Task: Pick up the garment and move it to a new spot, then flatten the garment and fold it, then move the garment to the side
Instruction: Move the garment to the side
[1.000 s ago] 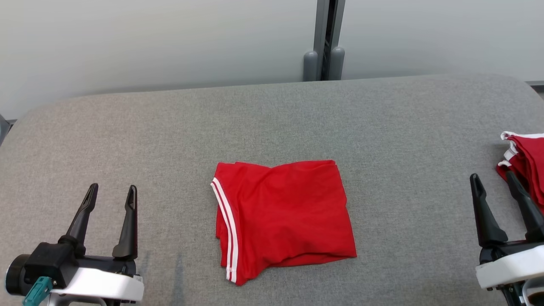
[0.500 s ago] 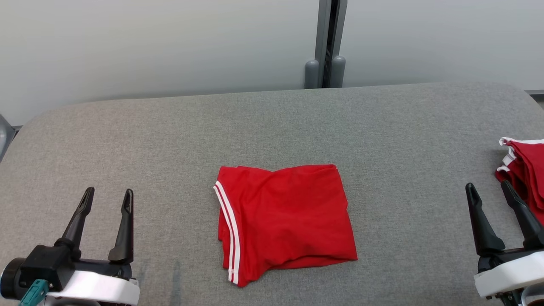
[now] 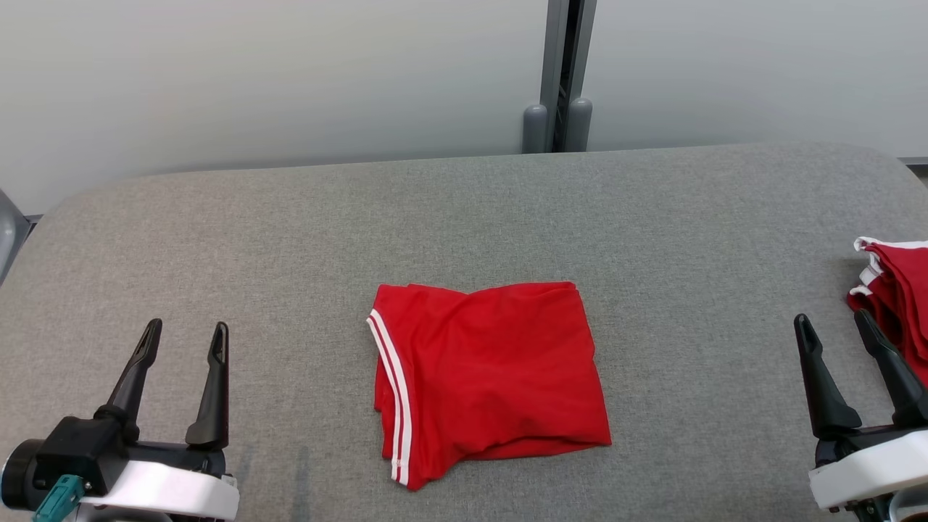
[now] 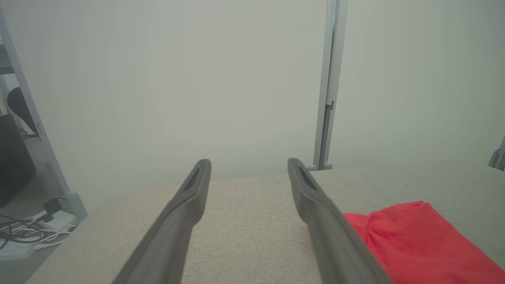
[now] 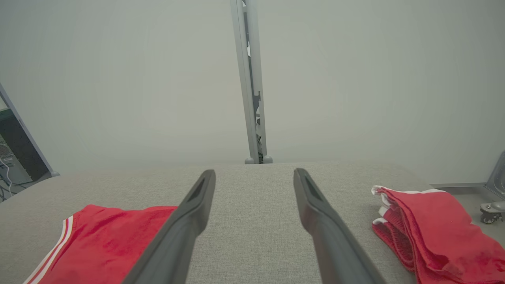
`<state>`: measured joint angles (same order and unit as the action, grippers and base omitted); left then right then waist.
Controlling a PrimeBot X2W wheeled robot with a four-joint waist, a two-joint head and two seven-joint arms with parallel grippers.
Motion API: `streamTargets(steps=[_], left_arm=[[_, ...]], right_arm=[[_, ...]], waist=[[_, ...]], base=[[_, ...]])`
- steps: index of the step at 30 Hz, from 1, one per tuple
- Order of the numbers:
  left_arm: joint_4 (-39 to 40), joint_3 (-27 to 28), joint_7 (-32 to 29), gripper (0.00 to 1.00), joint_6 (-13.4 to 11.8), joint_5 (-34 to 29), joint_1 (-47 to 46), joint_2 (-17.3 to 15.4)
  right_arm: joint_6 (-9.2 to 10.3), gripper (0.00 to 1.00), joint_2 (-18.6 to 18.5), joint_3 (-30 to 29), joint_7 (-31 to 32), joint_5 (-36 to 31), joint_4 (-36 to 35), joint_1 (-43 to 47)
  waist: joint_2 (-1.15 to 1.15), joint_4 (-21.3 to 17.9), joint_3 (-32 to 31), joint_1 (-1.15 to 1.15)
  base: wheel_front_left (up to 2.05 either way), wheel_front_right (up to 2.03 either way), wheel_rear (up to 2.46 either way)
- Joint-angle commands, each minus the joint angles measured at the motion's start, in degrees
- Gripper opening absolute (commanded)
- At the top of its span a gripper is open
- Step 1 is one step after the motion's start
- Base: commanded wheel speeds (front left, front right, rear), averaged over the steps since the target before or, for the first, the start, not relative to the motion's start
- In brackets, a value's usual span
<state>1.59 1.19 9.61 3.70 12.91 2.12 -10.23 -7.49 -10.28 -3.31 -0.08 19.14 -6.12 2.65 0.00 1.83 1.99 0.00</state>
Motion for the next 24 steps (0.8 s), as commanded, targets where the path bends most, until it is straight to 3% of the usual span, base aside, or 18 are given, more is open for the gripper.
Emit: streamTargets(steps=[1,16,24], left_arm=[[0.25,0.04,-0.06,1.00,-0.32,0.29,0.37,-0.42],[1.22,-0.51,-0.26,1.00,-0.87,0.72,0.07,-0.87],[1.65,-1.95,0.50,1.00,-0.60,0.98,-3.07,-0.19]], right_arm=[[0.00,1.00,-0.02,-0.21,-0.26,0.01,0.18,0.41],[0.00,1.00,-0.24,-0.78,1.19,-0.66,1.23,0.94],[0.00,1.00,-2.01,3.17,1.48,-0.42,11.53,-2.59]], waist=[[0.00,0.03,-0.12,0.00],[0.00,1.70,-0.83,0.00],[0.00,7.21,1.60,0.00]], base=[[0.00,0.00,0.00],[0.00,0.00,0.00],[0.00,0.00,0.00]])
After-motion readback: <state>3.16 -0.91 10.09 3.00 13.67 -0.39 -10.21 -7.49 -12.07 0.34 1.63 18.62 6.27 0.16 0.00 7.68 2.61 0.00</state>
